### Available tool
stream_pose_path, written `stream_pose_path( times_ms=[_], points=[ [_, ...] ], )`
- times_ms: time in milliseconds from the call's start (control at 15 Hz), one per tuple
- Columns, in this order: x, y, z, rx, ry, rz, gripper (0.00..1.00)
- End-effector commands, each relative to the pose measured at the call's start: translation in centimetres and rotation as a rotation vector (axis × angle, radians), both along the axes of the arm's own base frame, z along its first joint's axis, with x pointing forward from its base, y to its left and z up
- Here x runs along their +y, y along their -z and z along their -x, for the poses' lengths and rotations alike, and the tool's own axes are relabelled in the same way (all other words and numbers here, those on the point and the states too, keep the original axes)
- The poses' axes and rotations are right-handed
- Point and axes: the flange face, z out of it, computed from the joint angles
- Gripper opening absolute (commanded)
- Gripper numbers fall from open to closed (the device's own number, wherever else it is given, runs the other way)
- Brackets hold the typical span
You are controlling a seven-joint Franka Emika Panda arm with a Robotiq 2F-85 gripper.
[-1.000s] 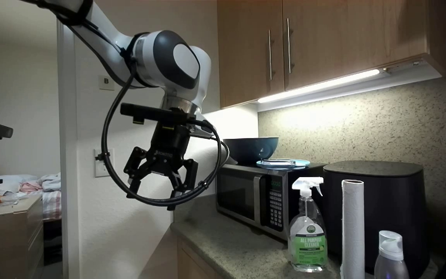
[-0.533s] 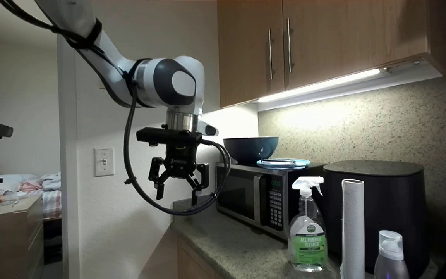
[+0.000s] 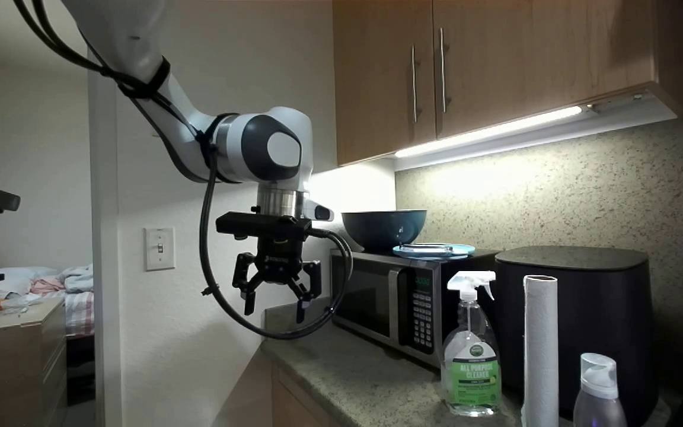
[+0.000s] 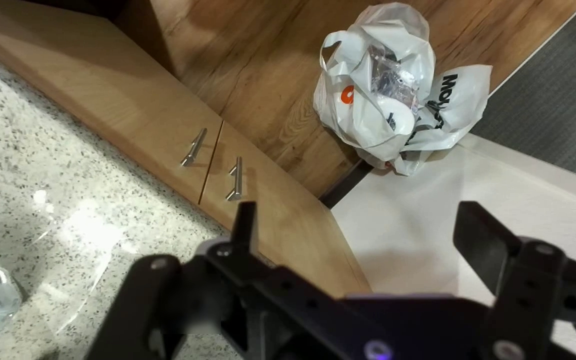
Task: Open the microwave door
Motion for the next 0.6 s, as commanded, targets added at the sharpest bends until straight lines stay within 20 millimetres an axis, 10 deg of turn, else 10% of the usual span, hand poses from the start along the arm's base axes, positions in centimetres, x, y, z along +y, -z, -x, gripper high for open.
stream_pose_path(
  times_ms=[0,400,533],
  points=[
    [0.5,-0.1,-1.4,-0.094,0.040,-0.040,1.00],
    [2.3,-0.2,-7.4,-0.442,0.120,-0.178,1.00],
    [2.3,-0.5,-6.5,-0.414,0.135,-0.176,1.00]
  ],
)
